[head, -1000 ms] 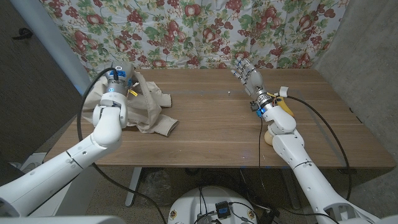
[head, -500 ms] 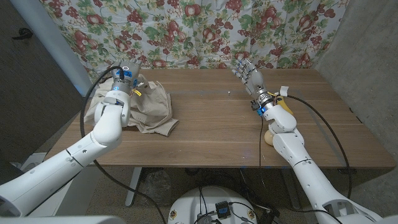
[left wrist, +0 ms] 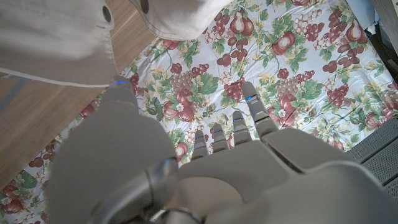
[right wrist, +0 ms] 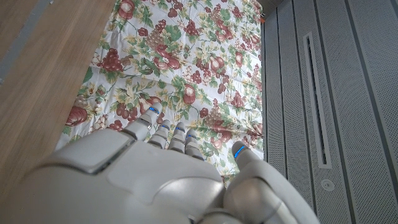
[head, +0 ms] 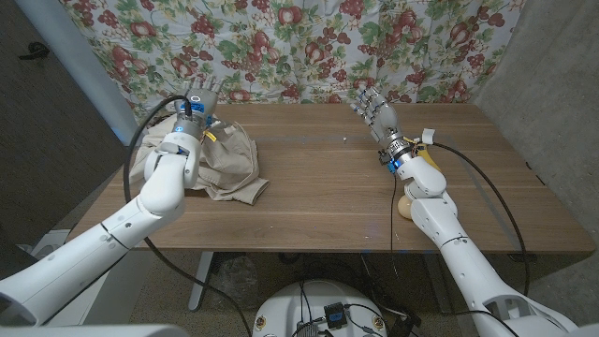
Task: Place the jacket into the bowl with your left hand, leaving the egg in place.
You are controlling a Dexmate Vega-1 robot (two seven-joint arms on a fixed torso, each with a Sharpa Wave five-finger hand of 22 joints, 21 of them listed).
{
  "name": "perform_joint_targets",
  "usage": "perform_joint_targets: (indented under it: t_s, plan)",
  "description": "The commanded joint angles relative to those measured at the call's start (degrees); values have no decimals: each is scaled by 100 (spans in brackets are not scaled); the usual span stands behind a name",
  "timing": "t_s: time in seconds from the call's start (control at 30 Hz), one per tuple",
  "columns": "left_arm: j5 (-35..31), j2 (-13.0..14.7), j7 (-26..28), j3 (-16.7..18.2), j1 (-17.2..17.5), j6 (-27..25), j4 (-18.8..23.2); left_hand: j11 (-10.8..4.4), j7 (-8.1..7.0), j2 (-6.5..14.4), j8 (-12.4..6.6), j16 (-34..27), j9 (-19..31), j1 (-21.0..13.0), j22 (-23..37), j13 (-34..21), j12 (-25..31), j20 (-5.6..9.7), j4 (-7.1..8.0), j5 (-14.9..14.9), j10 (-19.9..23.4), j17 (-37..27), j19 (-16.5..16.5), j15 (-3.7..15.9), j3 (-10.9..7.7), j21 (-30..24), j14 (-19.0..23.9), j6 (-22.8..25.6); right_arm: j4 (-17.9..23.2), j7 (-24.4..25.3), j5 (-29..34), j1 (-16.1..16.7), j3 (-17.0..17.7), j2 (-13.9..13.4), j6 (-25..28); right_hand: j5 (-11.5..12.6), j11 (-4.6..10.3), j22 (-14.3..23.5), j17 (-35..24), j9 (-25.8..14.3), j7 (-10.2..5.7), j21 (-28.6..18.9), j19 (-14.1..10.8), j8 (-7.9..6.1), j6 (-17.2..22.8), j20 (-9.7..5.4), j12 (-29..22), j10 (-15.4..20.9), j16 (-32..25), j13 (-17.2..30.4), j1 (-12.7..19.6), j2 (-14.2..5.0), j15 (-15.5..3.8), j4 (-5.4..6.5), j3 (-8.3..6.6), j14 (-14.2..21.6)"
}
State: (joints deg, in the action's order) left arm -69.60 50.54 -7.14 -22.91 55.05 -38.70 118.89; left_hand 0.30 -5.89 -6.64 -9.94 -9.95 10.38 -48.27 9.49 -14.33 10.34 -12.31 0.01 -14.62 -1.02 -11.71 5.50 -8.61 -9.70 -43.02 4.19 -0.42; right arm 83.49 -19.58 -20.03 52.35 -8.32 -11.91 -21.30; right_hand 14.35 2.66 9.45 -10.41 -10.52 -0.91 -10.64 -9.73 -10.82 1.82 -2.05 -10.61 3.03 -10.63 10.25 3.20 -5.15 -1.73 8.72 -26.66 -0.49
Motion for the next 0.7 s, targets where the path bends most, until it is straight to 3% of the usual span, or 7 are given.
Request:
perform_joint_targets:
  t_s: [0.03, 0.13, 0.4, 0.7]
  plan:
    - [377, -162, 324, 245, -1, 170, 141, 14, -18, -10, -12, 3, 1, 62, 14, 37, 35, -22, 8, -43, -63, 42, -57, -42, 68, 69, -114, -67, -199, -43, -13, -135, 5, 30, -47, -24, -9, 23, -1, -13, 8, -36, -62, -17, 39, -412, -9, 17, -18, 13, -61, -235, -134, -11, -3, 29]
    - [257, -147, 741, 213, 22, 255, 109, 11, -35, -13, -30, -26, 0, 78, 16, 69, 53, -22, 13, -59, -48, 72, -77, -40, 97, 118, -79, -55, -228, -36, -2, -161, 2, 35, -51, -24, -14, 23, -1, -13, 8, -37, -65, -18, 40, -414, -11, 22, -18, 13, -61, -235, -134, -12, -3, 30]
    - [362, -177, 596, 244, -100, 276, 154, -17, -63, -27, -68, -63, -3, 120, 21, 133, 97, -21, 29, -95, 35, 122, -94, -14, 166, 211, -5, 21, -258, -7, 40, -196, -23, 51, -55, -24, -16, 23, -1, -13, 7, -36, -64, -19, 42, -414, -11, 21, -18, 13, -62, -235, -138, -12, -3, 29]
    - [915, -186, 926, 532, 80, 402, 261, 7, -53, -24, -61, -61, -4, 143, 26, 182, 97, -22, 40, -130, 16, 147, -97, -30, 216, 286, -15, -3, -239, 47, 96, -183, -58, 65, -48, -24, -24, 23, -1, -13, 6, -35, -64, -19, 43, -414, -11, 21, -17, 14, -62, -236, -136, -12, -3, 29]
